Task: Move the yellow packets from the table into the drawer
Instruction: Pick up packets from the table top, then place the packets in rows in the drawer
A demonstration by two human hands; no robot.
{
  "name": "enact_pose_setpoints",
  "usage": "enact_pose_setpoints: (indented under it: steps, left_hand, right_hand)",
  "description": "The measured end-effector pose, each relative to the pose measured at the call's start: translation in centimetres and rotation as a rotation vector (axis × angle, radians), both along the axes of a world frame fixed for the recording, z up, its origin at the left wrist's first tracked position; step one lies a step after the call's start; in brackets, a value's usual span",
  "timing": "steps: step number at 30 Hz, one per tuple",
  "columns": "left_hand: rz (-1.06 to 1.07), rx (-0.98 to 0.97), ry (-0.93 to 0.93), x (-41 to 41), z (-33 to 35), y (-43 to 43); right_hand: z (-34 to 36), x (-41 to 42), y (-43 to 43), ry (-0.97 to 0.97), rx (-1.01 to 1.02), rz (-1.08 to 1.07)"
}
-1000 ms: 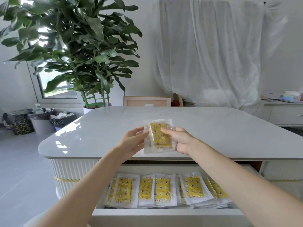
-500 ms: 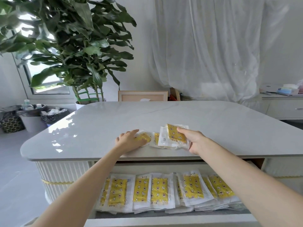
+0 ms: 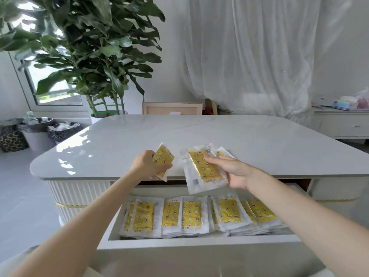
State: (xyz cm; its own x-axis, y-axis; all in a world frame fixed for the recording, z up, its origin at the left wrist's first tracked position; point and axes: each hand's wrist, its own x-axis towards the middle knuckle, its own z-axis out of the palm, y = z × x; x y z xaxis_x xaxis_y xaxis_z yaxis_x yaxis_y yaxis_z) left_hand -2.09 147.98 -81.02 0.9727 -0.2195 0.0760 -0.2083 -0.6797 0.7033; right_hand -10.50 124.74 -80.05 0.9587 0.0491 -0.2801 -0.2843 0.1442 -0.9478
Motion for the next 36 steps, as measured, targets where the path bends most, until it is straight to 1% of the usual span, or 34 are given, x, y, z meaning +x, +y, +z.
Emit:
enact_pose_setpoints:
  steps: [2,5,9,10,14,17,21,23,26,30,31,32,34,36]
  left_hand:
    - [-0.095,0.065,-0.01,-1.4,0.4,-0.2]
    - [-0.266,0.17,0.024,-3.4,0.5,-0.9]
    - [-0.355,0.235,0.058,-4.9,-0.6,-2.4]
    - [-0.364,0.237,0.086,-5.1,-1.0,-3.0]
    - [-0.451,0.245,0.301,-5.6,-3.1,-5.3]
    - [-0.461,0.151,0.491,-5.5,-5.3,-7.4]
    - [-0.38,0.03,0.626,-4.7,-7.6,-9.2]
    - [-0.336,-0.104,0.735,-4.0,-8.4,-9.9]
    - [-0.253,-0.222,0.837,-3.7,-8.9,-10.5]
    - [-0.2,-0.296,0.926,-3.4,-9.2,-10.2]
    - [-0.195,-0.303,0.925,-3.6,-9.1,-10.2]
    - [-0.177,-0.296,0.887,-3.8,-9.1,-10.3]
    - [-0.138,-0.166,0.716,-4.0,-9.5,-10.8]
    - [-0.129,-0.004,0.567,-4.4,-9.9,-11.1]
  right_hand:
    - [-0.5,-1.2,-0.6,-0.009,-0.058,0.036]
    - [-1.4,-2.9,-2.1,0.036,-0.097,0.129]
    - [-2.8,-4.3,-4.6,0.111,-0.138,0.198]
    - [-3.2,-4.4,-5.3,0.134,-0.165,0.197]
    - [-4.8,-4.4,-8.2,0.263,-0.296,0.136]
    - [-5.6,-4.7,-10.1,0.325,-0.396,0.051]
    - [-6.8,-4.9,-12.4,0.372,-0.515,-0.121]
    - [-7.8,-4.9,-13.8,0.384,-0.546,-0.231]
    - [-8.9,-5.0,-15.3,0.374,-0.538,-0.376]
    - [-9.8,-4.3,-16.0,0.339,-0.474,-0.466]
    - [-10.1,-4.0,-16.0,0.329,-0.493,-0.488]
    - [-10.3,-3.8,-16.0,0.325,-0.556,-0.498]
    - [-10.5,-3.5,-15.6,0.323,-0.747,-0.491]
    - [-10.6,-3.5,-15.4,0.327,-0.853,-0.477]
